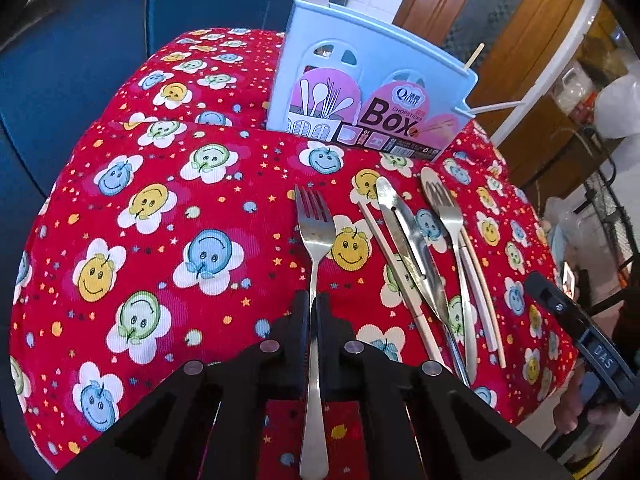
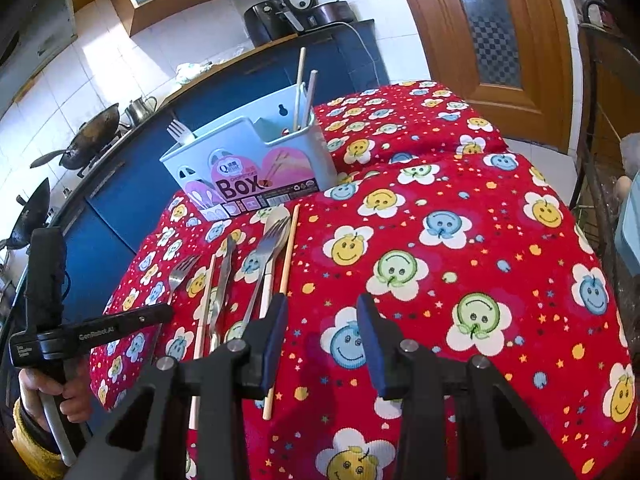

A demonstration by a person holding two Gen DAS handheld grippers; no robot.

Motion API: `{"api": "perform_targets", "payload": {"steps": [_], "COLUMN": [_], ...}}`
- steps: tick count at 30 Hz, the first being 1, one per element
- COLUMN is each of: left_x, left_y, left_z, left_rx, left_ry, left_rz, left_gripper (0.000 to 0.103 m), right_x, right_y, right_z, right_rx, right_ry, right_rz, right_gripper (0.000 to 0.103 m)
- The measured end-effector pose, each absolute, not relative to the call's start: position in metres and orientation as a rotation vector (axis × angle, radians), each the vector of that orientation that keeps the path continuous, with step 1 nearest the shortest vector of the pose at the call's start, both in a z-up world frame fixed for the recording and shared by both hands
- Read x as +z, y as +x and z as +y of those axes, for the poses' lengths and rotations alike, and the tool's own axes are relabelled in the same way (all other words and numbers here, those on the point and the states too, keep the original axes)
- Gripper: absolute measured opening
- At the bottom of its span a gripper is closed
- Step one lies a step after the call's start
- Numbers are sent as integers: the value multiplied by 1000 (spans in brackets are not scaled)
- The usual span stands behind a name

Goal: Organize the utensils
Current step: 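Grasp a metal fork with the left tool while the right tool grasps a wooden chopstick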

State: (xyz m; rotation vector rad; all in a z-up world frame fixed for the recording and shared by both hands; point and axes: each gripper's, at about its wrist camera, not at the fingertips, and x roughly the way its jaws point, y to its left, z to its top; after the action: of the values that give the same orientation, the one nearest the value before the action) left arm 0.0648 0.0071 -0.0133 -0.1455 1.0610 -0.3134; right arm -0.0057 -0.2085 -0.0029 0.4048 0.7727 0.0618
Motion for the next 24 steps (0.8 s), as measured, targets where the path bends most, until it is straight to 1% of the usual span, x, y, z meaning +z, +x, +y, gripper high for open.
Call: {"api": "perform_targets", "payload": {"steps": [9, 18, 20, 22, 24], "left_x": [5, 23, 25, 26, 26], "left_y": [52, 44, 44, 44, 44], "left_z": [20, 28, 30, 32, 33], "left_rx": [-341, -365, -371, -375, -376], "left_ry": [-182, -187, -191, -195, -199], "left_rz": [949, 816, 802, 791, 781], "left_gripper": [3, 3, 3, 3, 3], "right_x": [7, 2, -1, -3, -6], "right_y": [17, 53, 59, 65, 70], "right_z": [-189, -180, -179, -179, -178], "right_rx": [112, 152, 157, 154, 154], "right_ry": [302, 227, 214, 198, 182], "right_rz": [858, 1035, 1072, 1105, 1139], "right_gripper": [39, 38, 35, 28, 26]}}
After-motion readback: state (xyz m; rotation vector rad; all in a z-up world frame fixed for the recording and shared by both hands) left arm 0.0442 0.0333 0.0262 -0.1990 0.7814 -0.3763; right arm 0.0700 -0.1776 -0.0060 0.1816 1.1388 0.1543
